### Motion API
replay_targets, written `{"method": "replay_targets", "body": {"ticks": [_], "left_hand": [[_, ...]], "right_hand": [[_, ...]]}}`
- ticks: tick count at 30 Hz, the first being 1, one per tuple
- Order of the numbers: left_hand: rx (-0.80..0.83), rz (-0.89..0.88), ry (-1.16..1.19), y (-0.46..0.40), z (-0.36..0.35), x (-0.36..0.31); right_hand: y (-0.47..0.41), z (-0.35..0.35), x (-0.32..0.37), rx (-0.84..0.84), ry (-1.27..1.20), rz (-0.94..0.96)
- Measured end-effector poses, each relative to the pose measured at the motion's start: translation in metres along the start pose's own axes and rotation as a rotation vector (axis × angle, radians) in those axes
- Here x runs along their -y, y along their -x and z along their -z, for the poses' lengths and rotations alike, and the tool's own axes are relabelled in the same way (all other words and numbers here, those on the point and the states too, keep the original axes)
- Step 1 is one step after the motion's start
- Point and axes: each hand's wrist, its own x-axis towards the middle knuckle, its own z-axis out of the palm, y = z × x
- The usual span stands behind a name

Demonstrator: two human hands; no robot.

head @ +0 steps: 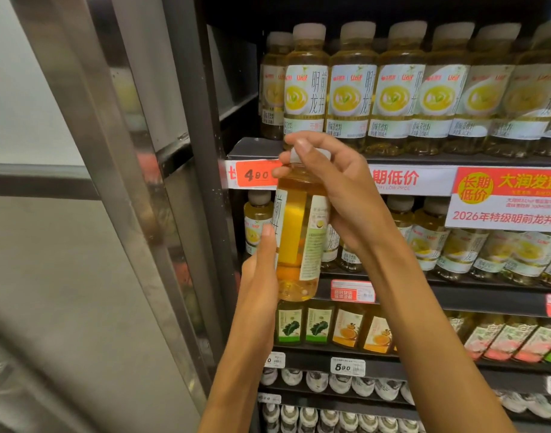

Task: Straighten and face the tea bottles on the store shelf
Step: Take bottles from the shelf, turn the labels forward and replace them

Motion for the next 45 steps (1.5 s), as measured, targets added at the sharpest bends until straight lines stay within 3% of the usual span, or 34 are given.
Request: {"method": "replay_targets", "body": {"ticks": [2,6,10,13,18,24,29,33,39,45], "left_hand": [[0.003,0.030,0.120,0.000,-0.002,-0.002],[0.157,0.112,0.320,0.000,-0.003,-0.004],[0.104,0.074,0.259,0.000,-0.003,-0.005],[0.012,-0.028,0.128,0.003,0.001,-0.008],[0.017,-0.109,0.021,0.004,-0.006,-0.008],[0.113,0.027,0.255,0.002,-0.007,-0.004],[0.224,0.063,0.301,-0.001,-0.002,-0.001],[0.086,0.032,0.175,-0.002,0.002,0.000],[0.056,-0.035,0.115,-0.001,-0.001,0.001],[0.326,0.170,0.438,0.000,-0.003,0.000]], "right_hand": [[-0.002,0.000,0.002,0.053,-0.091,-0.062],[-0.004,-0.002,0.004,0.176,-0.229,-0.160],[-0.004,-0.006,0.008,0.165,-0.227,-0.121],[-0.003,-0.006,0.015,0.074,-0.047,-0.042],[-0.001,-0.008,0.017,-0.004,0.118,0.009],[-0.003,0.001,0.015,0.149,-0.117,-0.054],[-0.003,0.000,0.012,0.133,-0.115,-0.033],[-0.001,0.000,0.013,0.049,-0.008,0.025],[-0.003,0.004,0.013,0.010,0.071,-0.014],[-0.006,0.008,0.007,0.132,-0.183,-0.075]]}}
